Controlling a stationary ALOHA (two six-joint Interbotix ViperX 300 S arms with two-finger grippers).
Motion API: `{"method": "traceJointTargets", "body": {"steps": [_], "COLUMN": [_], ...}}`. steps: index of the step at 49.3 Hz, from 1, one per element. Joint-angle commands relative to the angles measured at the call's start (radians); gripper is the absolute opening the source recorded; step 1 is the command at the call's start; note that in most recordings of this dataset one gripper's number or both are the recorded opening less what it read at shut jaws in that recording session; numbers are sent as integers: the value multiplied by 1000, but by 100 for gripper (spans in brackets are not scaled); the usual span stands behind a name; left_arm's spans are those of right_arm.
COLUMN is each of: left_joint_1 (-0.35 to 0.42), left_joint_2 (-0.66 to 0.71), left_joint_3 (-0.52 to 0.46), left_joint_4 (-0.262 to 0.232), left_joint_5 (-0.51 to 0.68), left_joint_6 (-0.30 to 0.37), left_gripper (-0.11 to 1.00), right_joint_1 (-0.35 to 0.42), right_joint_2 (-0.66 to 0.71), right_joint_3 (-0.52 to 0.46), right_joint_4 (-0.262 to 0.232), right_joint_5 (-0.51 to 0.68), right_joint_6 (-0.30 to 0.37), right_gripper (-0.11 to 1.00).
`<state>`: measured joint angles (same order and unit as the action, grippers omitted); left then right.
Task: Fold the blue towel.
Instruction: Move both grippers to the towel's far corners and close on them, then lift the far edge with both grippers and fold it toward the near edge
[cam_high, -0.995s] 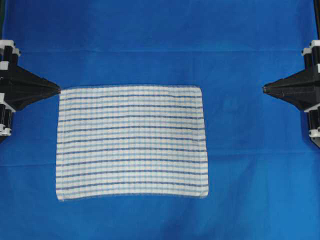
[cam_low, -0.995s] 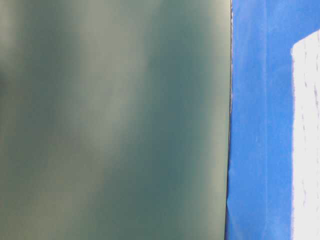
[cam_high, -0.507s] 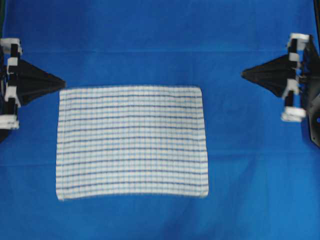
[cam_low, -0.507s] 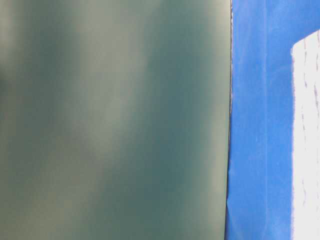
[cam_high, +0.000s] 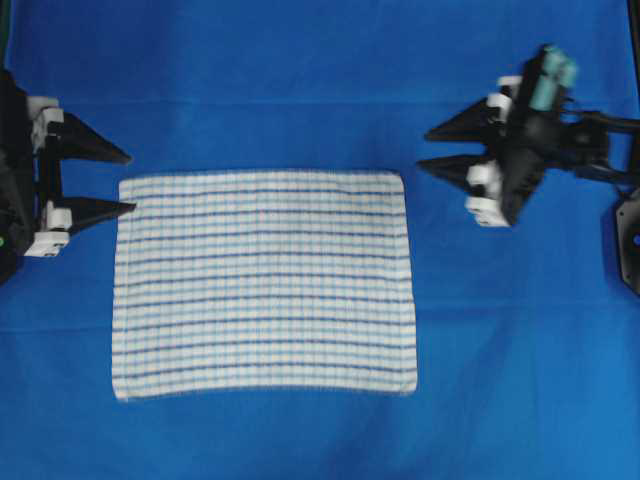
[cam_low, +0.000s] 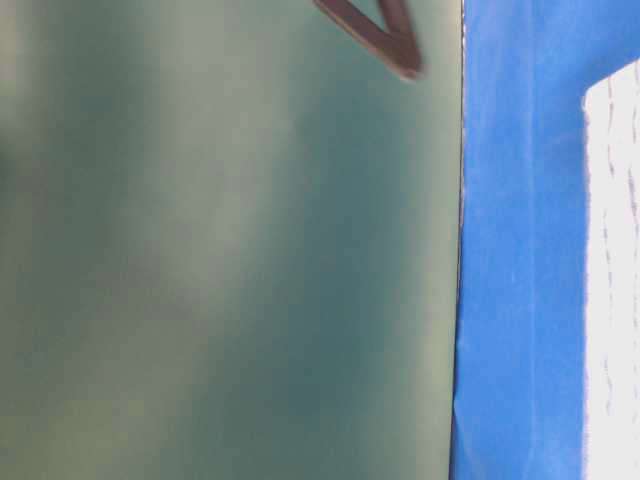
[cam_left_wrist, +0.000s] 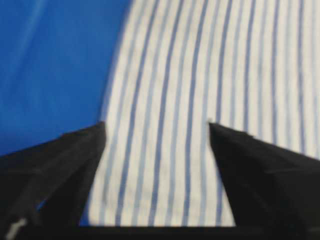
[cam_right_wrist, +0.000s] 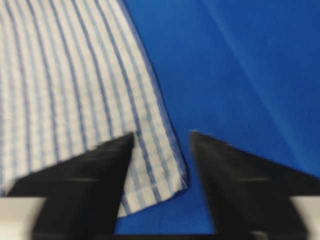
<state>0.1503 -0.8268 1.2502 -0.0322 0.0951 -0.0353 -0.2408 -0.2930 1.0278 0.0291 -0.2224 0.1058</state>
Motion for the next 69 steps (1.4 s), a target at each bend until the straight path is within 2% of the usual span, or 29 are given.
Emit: {"method": "traceJointTargets", "body": {"steps": [1, 3, 8, 15, 25, 38, 51, 55, 60, 65, 67, 69], "left_joint_1": [5, 8, 28, 63, 83, 89, 94, 92, 94, 94, 94, 94], "left_joint_2": [29, 40, 75, 147, 270, 437, 460, 460, 460, 459, 459, 459], "left_joint_3": [-8, -5, 5, 20, 29, 20, 8, 5, 3, 3, 2, 3], "left_joint_4": [2, 3, 2, 2, 3, 2, 2, 2, 2, 2, 2, 2], "left_joint_5": [37, 52, 72, 69, -28, -95, -87, -77, -48, -29, -29, -28], "left_joint_6": [2, 2, 2, 0, 0, -2, -12, -21, -40, -48, -51, -54], "left_gripper": [83, 87, 83, 83, 83, 83, 80, 71, 44, 15, 6, 2], "right_joint_1": [-9, -12, -21, -28, -31, -32, -32, -28, -20, -14, -14, -14], "right_joint_2": [67, 97, 166, 241, 321, 379, 388, 388, 387, 385, 383, 379], "right_joint_3": [-57, -74, -104, -129, -133, -138, -143, -144, -147, -153, -155, -155], "right_joint_4": [2, 2, 2, 2, 2, 3, 3, 2, -2, -3, -3, -3], "right_joint_5": [28, 41, 61, 71, 67, 52, 60, 66, 71, 71, 72, 74], "right_joint_6": [3, 3, 3, 3, 3, 9, 17, 17, 11, 8, 8, 8], "right_gripper": [64, 62, 59, 59, 59, 59, 58, 57, 47, 21, 10, 5]}}
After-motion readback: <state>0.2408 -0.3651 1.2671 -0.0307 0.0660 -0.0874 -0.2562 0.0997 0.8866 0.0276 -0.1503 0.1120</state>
